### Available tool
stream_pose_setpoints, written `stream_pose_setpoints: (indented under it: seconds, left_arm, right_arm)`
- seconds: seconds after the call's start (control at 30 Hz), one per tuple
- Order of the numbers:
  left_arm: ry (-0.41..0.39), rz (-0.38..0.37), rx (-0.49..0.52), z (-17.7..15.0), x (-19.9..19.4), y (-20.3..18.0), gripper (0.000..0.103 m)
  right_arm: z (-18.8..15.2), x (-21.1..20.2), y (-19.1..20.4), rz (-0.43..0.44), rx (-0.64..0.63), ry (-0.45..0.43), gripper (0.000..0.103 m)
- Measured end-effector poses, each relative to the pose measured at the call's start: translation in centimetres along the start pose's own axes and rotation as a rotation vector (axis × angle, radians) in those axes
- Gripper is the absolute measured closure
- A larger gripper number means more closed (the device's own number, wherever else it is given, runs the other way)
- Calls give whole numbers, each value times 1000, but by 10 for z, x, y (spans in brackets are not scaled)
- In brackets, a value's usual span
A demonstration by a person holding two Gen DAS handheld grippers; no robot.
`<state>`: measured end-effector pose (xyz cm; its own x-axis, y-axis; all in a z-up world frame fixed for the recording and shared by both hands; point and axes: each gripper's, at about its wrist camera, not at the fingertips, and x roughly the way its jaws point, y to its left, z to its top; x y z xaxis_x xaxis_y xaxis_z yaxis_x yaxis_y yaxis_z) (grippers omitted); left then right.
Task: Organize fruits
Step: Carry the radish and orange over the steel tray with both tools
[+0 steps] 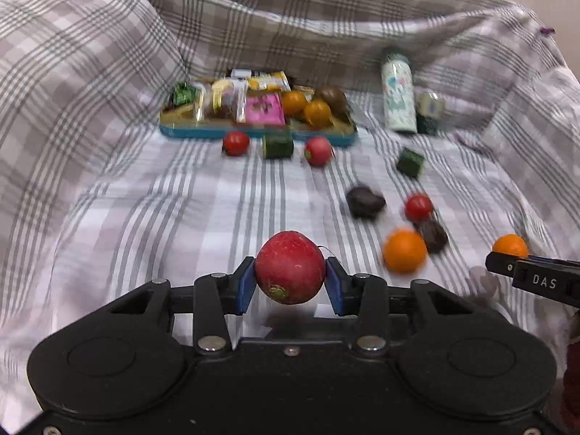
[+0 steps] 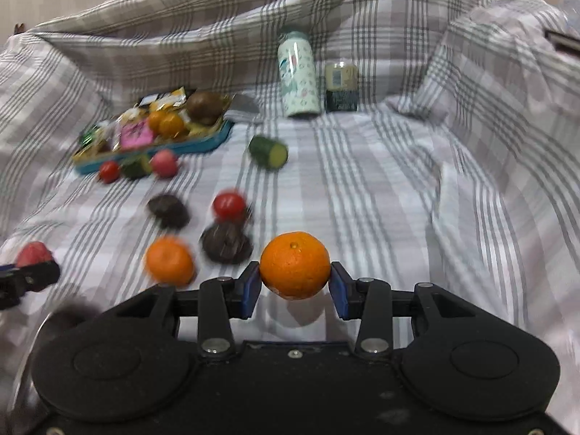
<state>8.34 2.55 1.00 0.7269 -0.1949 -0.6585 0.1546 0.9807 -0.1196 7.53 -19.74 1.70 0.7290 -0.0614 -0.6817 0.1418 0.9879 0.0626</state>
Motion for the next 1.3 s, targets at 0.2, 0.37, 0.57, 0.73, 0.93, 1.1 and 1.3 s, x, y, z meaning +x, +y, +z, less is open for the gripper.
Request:
stream_pose_setpoints:
  seconds: [0.2,0.37,0.57,0.73,0.93,1.1,1.3]
  left_arm:
    - [28,-28,9,-29,-22,-14,54]
    - [44,-40,71,-49,-30,-34,54]
    - [43,-65,102,-56,-32,-38,54]
    - [20,-74,84,-59,-34,-35,54]
    - [26,-77,132,-64,-32,-43,54]
    - [49,-79,111,-63,-30,-41,54]
    - [60,-76,135,-64,-29,-45,54]
  right_arm:
    - [-47,-39,14,5,-61,5,61]
    - [-73,-58,25,18,-124,10,61]
    - [-88,-77,33,61,-171,-8,61]
    - [-97,-77,45,66,-244,5,61]
    - [-100,-70,52,68,-309,35,61]
    - [-100,-67,50,66,-305,54,61]
    - [-100,-66,51,72,-299,58,60]
